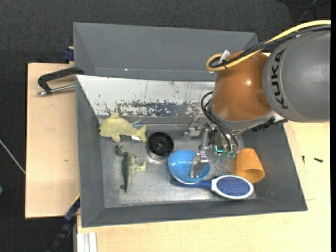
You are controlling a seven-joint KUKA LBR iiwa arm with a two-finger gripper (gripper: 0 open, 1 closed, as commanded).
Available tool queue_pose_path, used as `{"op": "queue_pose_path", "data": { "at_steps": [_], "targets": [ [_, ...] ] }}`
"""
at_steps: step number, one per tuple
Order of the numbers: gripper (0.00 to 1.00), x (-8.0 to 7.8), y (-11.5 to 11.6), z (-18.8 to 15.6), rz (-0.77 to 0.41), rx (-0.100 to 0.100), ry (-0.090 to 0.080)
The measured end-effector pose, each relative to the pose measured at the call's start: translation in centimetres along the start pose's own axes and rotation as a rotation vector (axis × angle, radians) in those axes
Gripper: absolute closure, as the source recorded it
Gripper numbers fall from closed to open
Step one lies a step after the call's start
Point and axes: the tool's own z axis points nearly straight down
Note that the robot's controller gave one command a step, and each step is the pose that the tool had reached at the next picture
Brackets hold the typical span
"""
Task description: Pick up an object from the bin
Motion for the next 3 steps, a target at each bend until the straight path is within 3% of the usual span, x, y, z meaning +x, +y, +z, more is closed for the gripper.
{"op": "queue_pose_path", "data": {
  "at_steps": [1, 2, 3],
  "targets": [
    [0.0, -1.4, 3.2, -2.3, -0.223, 0.0, -0.016],
    [0.0, -3.5, 7.6, 6.2, 0.055, -0.003, -0.019],
    [1.0, -3.6, 7.6, 5.9, 0.056, -0.004, -0.025]
  ]
}}
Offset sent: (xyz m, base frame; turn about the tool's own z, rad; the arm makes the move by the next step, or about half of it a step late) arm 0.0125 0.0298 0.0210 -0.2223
